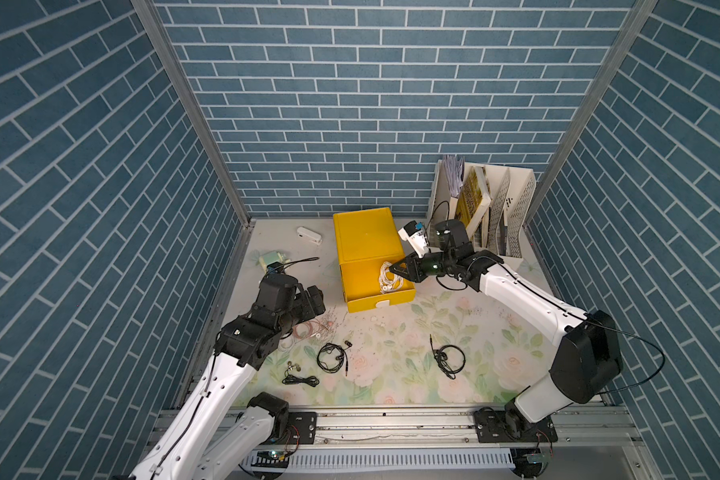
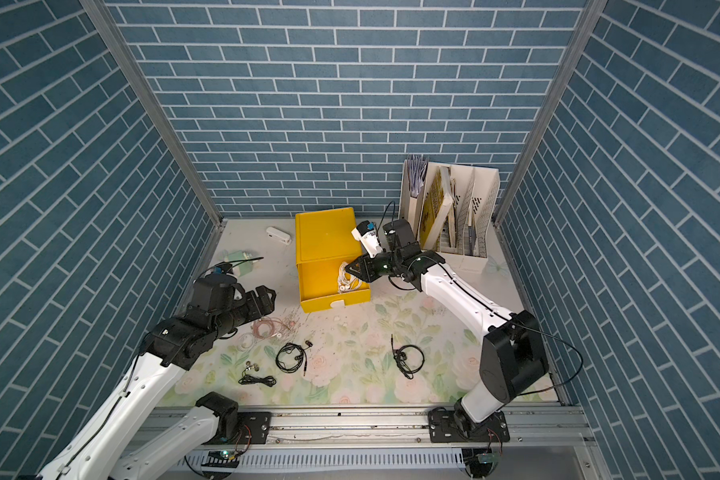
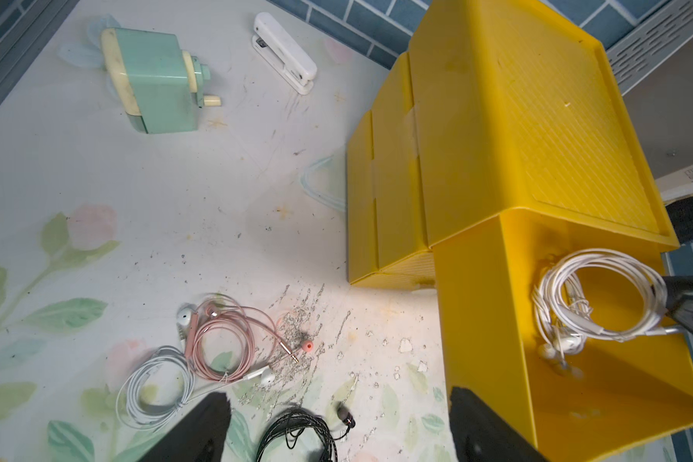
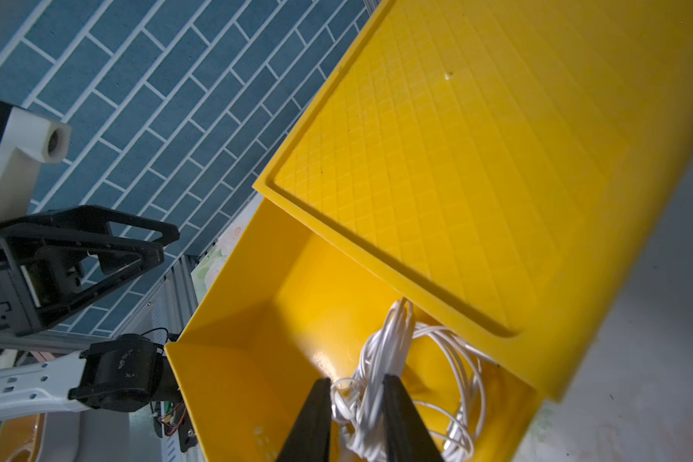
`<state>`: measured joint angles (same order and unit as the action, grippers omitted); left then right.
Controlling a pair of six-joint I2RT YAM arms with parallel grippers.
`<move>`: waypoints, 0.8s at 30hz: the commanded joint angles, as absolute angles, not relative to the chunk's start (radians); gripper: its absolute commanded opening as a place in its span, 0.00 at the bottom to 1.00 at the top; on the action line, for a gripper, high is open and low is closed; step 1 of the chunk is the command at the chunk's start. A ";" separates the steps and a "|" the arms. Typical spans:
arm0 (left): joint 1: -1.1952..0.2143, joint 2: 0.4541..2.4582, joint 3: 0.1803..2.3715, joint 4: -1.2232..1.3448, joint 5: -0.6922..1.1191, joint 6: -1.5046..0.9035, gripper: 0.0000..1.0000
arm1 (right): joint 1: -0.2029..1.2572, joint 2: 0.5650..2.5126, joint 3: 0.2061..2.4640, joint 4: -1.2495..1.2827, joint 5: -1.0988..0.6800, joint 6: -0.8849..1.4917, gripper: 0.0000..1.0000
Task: Place the wired earphones into the drawer by color
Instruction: Place the wired earphones in the drawer.
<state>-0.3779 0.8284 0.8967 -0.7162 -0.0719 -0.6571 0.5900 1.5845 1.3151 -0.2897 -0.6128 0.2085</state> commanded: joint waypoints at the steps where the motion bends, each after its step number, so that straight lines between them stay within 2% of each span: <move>1: -0.368 0.828 0.906 -0.738 -0.127 -0.687 0.92 | 0.580 1.590 1.311 -0.317 -0.599 0.192 0.33; 5: -0.352 0.824 0.916 -0.768 -0.166 -0.706 1.00 | 0.569 1.573 1.332 -0.340 -0.577 0.188 0.43; 12: -0.270 0.819 0.877 -0.809 -0.195 -0.762 1.00 | 0.567 1.538 1.399 -0.388 -0.569 0.166 0.69; 19: -0.088 0.801 0.737 -0.752 -0.083 -0.829 1.00 | 0.567 1.539 1.423 -0.401 -0.574 0.177 0.70; 24: -0.060 0.787 0.647 -0.709 -0.073 -0.874 1.00 | 0.568 1.543 1.429 -0.417 -0.562 0.192 0.64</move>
<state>-0.0723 0.8017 0.6701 -0.7387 -0.0898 -0.8352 0.5701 1.5593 1.4002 -0.3855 -0.5804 0.1867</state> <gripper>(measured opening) 0.999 0.649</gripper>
